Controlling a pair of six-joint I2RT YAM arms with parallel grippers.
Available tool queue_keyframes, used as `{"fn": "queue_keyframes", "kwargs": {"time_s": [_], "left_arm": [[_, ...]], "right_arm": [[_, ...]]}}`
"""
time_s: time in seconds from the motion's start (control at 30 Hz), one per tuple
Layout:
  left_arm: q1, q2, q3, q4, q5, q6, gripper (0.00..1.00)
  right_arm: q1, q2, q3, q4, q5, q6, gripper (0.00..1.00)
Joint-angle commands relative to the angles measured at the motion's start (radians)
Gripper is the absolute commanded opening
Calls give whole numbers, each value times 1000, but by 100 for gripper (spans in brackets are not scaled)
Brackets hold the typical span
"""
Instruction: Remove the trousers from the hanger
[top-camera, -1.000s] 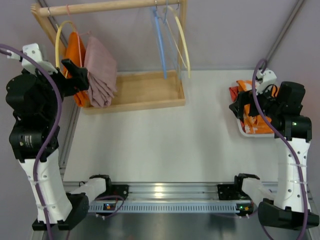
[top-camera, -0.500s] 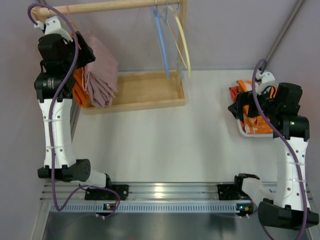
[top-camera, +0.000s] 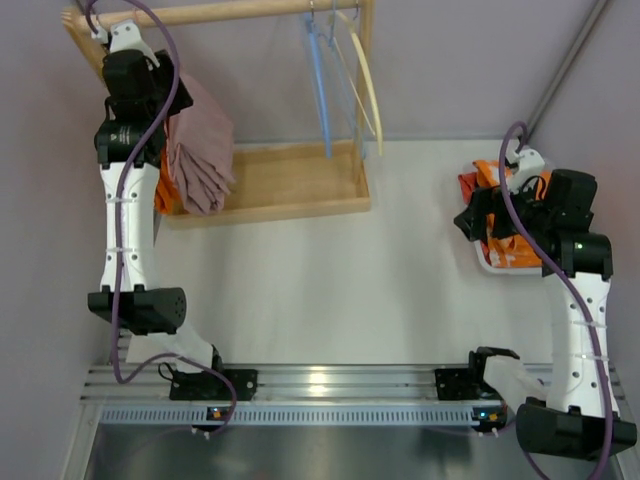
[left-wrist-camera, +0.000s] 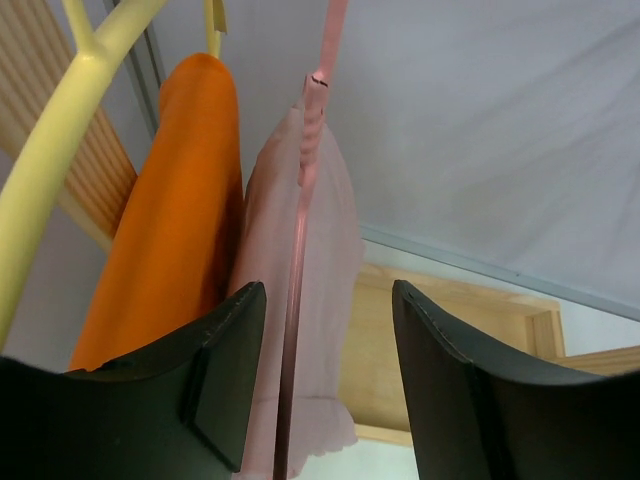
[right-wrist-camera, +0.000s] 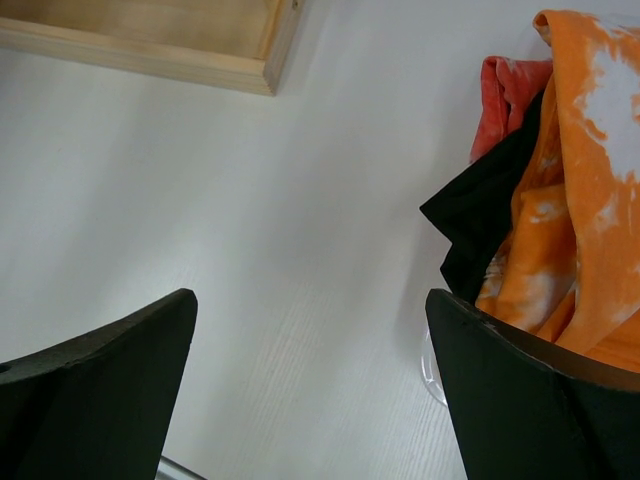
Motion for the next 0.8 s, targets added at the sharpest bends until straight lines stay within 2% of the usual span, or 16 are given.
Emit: {"fn": "queue_keyframes", "kwargs": {"time_s": [0.0, 0.27, 0.4, 0.77], "left_arm": [[5, 37, 62, 94, -32, 28, 57], [3, 56, 82, 148, -6, -3, 15], [3, 37, 94, 185, -12, 10, 0], [3, -16, 194, 334, 60, 45, 0]], "right_arm": [[7, -10, -2, 54, -2, 10, 99], [7, -18, -2, 51, 4, -4, 99], [8, -22, -8, 57, 7, -9, 99], [7, -10, 0, 78, -8, -12, 99]]}}
